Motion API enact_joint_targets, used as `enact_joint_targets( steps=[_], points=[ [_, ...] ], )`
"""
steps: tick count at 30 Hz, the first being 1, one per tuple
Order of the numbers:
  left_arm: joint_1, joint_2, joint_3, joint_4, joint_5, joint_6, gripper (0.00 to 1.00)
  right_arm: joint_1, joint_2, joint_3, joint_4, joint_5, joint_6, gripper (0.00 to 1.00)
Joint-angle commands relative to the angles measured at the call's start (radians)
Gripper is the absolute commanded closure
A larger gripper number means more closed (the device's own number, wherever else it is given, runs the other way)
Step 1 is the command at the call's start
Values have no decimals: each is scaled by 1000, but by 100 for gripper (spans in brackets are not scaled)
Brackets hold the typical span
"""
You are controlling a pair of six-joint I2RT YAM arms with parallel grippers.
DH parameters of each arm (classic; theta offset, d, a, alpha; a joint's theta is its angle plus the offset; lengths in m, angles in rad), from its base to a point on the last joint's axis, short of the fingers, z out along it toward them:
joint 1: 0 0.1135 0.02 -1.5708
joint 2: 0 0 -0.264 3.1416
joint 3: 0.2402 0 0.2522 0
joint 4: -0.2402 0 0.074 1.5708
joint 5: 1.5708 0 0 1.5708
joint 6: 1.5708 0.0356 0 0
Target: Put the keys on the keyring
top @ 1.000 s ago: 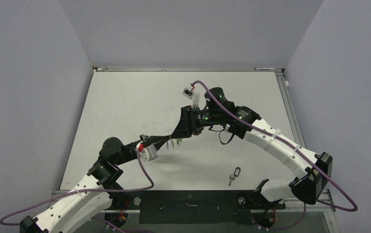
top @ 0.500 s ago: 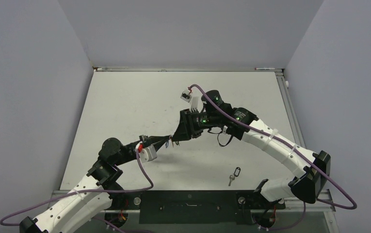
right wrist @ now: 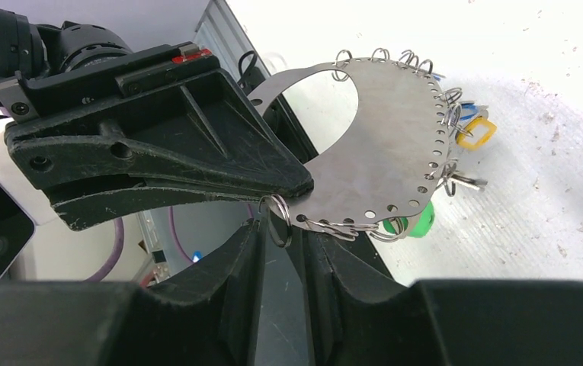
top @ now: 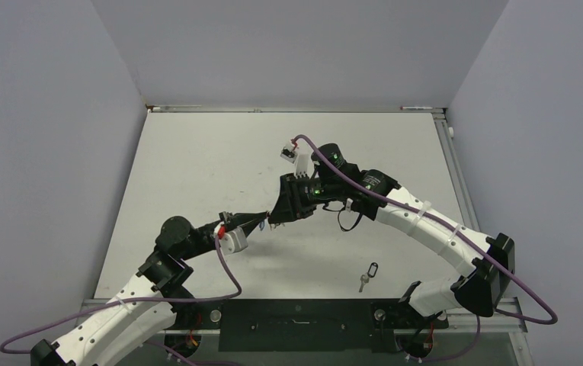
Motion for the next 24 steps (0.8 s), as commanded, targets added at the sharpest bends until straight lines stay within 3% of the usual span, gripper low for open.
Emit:
enact_joint_targets(
  steps=[1,5,10,19,24],
  points=[
    [-19,-10,25,58,23,24,100,-8,4,4,64,33,14,72],
    [-24,-12,25,55,20,26,100,-21,-3,-1,77,27,21,77],
    [-26,-13,25,53,16,25,100,-20,-5,-28,122,3,42,94],
    [-34,2,17,107,-21,-33,100,-9,-49,-110,307,17,156,95],
    [-33,10,7,171,-50,-109,100,22,-72,-204,450,135,266,95]
  ],
)
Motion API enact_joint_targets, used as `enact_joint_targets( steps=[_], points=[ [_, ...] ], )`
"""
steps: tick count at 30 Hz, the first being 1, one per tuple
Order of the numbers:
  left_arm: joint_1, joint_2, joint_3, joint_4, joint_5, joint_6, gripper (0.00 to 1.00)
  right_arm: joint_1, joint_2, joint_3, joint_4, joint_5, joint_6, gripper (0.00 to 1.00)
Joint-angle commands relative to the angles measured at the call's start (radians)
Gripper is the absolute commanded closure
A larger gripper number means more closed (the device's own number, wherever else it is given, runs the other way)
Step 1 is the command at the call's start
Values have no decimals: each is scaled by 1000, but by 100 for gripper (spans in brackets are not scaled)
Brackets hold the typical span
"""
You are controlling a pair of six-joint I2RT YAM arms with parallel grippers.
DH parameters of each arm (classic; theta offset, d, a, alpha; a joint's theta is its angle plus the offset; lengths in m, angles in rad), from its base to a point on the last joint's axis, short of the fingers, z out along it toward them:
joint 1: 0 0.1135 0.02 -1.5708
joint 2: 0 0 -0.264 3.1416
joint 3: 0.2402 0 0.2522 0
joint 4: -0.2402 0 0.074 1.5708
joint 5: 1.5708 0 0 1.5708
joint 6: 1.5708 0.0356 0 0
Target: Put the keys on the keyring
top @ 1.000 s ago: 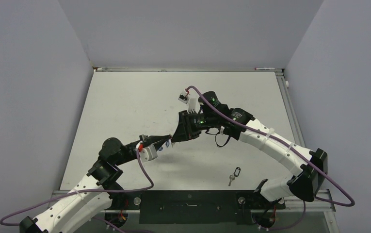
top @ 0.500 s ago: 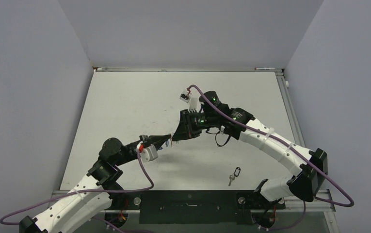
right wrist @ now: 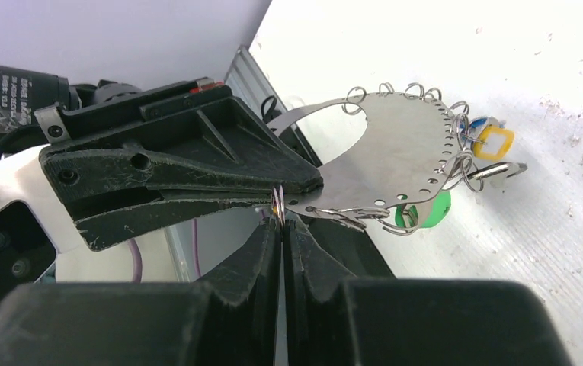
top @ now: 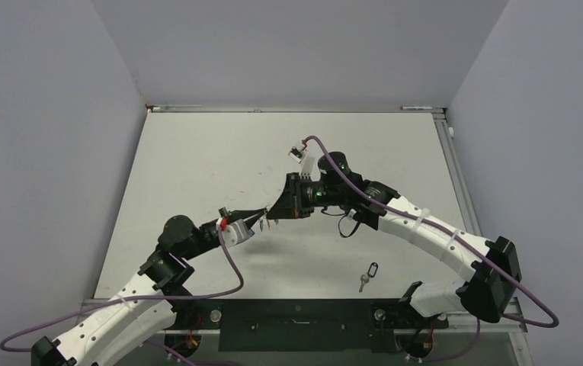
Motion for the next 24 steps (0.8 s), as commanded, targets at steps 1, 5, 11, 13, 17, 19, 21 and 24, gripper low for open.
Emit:
enact_joint_targets(
  steps=[1,5,11,13,17,19,21,24],
  points=[
    [-23,-4,6,197,37,-88,100,38,-43,-78,249,158,129,95],
    [-23,2,0,244,15,-150,100,80,-87,-155,386,317,184,95],
    [-22,2,-19,332,3,-230,100,135,-90,-193,481,489,207,95],
    [-22,2,-26,353,21,-237,100,152,-71,-193,513,516,220,95],
    [-22,-5,-36,359,42,-222,100,162,-32,-180,567,495,235,93],
    [-23,-17,-38,349,20,-209,100,163,-14,-140,532,443,200,81],
    [-21,-29,-39,340,-10,-200,100,162,-17,-113,484,397,172,67],
    [-22,-38,-36,319,-37,-179,100,147,-61,-93,383,343,118,51]
  ],
)
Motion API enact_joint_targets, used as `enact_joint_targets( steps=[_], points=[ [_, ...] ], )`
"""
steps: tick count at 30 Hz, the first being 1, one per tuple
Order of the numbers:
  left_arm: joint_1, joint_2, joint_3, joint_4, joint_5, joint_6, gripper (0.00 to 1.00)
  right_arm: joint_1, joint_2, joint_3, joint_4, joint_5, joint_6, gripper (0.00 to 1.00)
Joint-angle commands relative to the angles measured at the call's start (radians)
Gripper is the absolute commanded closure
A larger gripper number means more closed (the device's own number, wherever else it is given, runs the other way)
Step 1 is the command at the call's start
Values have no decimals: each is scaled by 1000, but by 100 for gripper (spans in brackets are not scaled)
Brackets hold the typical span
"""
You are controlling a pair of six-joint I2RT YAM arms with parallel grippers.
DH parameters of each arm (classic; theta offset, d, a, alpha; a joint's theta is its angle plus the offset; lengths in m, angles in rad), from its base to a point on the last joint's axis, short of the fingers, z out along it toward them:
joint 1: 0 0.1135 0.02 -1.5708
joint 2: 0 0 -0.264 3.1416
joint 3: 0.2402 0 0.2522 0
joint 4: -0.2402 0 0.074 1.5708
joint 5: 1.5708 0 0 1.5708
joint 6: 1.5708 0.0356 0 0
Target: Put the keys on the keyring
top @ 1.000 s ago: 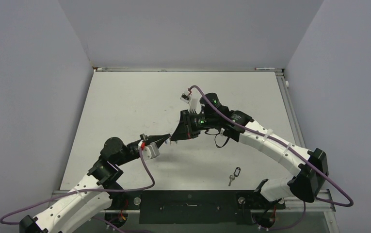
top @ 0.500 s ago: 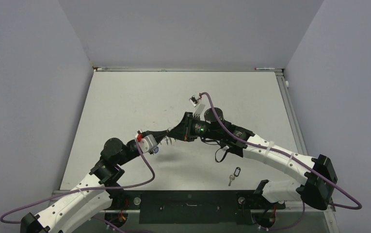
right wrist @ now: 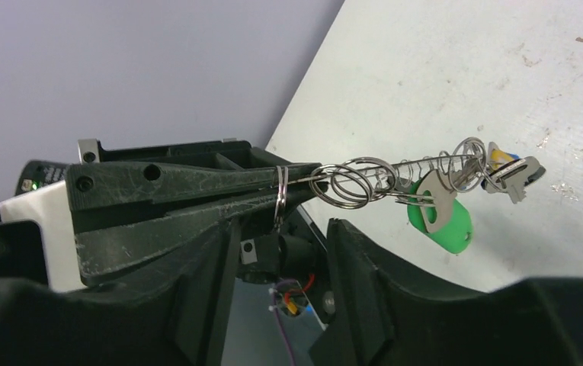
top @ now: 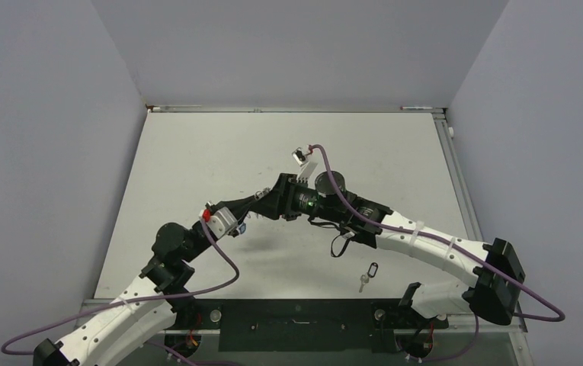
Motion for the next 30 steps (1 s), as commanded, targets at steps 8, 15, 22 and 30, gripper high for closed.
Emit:
enact_joint_targets(
  steps=[8,15,22,30],
  points=[
    [-33,-17,40,79,175,27,100,-120,-98,258,-459,-249,-394,42],
    [-33,-6,45,64,254,42,100,-188,-58,470,-665,-318,-550,45],
    [-35,-5,47,46,284,57,100,-191,34,494,-740,-395,-587,54],
    [-36,7,55,28,326,68,100,-189,117,514,-783,-469,-595,61]
  ],
)
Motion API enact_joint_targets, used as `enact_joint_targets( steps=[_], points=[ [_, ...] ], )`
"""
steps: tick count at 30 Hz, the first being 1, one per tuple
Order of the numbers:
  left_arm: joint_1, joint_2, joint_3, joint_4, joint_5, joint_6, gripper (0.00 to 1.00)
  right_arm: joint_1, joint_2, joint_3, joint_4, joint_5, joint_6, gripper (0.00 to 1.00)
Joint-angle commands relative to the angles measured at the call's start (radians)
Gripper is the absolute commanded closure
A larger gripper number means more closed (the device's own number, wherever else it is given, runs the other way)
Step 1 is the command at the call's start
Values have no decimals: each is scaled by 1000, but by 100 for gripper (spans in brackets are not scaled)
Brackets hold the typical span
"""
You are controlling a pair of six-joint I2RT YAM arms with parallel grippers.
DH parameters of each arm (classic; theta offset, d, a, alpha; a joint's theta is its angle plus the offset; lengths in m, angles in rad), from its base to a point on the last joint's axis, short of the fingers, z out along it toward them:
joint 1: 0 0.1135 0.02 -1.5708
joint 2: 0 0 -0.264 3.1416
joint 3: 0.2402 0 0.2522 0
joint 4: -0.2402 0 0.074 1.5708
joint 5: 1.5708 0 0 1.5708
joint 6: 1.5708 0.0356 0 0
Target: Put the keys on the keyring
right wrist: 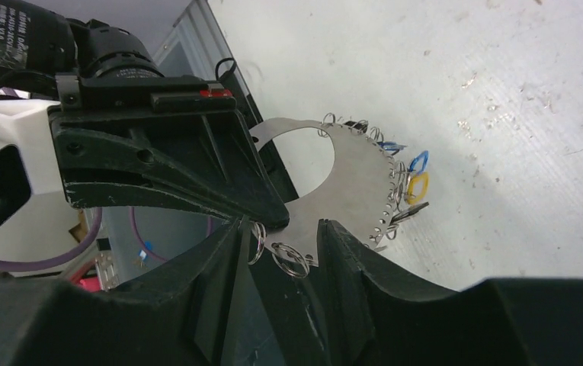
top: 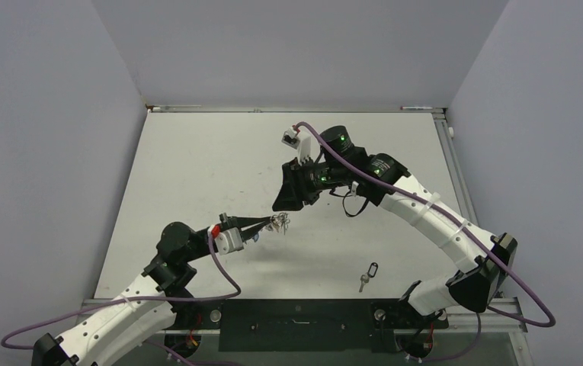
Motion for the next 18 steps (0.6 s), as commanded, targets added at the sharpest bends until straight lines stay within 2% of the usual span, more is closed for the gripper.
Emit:
enact_joint_targets(
  steps=[1,11,18],
  points=[
    [-7,-7,55,35,34,21,100,1,11,25,-22,-65,-22,62],
    [-8,5,64,7,27,37,100,26,32,25,-36,-73,-23,68],
    [-13,7,69,-12,18,48,100,44,37,38,-44,-63,-27,69]
  ],
)
